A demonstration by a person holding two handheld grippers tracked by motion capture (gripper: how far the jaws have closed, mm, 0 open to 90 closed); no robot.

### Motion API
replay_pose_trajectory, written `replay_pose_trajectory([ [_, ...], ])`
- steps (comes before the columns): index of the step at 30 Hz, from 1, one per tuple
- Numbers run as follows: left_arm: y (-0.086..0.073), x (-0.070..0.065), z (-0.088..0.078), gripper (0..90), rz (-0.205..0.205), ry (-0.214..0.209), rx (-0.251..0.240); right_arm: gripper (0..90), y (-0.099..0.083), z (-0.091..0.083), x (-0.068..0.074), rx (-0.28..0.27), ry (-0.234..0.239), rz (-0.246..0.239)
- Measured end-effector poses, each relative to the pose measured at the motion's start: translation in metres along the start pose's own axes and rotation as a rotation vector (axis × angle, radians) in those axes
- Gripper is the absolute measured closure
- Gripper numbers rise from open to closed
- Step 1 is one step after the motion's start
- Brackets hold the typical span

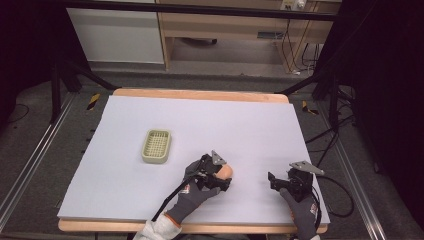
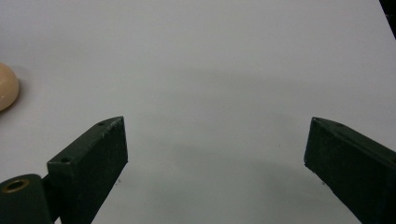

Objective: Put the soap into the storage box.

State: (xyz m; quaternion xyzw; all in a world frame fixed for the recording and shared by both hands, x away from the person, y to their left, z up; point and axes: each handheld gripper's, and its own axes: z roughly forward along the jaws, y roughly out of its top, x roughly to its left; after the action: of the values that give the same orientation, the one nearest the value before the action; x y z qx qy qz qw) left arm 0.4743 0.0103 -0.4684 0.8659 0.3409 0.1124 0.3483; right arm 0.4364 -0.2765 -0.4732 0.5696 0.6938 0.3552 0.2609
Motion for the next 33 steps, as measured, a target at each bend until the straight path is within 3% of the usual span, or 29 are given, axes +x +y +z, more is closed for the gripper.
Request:
replay_pose_trajectory([
  [11,-0.0015,0.001,0.0056,28.3,0.0,0.002,0.029,6.5,0.0,0.0001,0.0002,0.001,0.001,0.001],
  [33,-0.0012,-0.0015,0.0062,31.1,-0.003,0.025,0.034,6.4,0.0001,0.0004,0.0003,0.004,0.001,-0.001],
])
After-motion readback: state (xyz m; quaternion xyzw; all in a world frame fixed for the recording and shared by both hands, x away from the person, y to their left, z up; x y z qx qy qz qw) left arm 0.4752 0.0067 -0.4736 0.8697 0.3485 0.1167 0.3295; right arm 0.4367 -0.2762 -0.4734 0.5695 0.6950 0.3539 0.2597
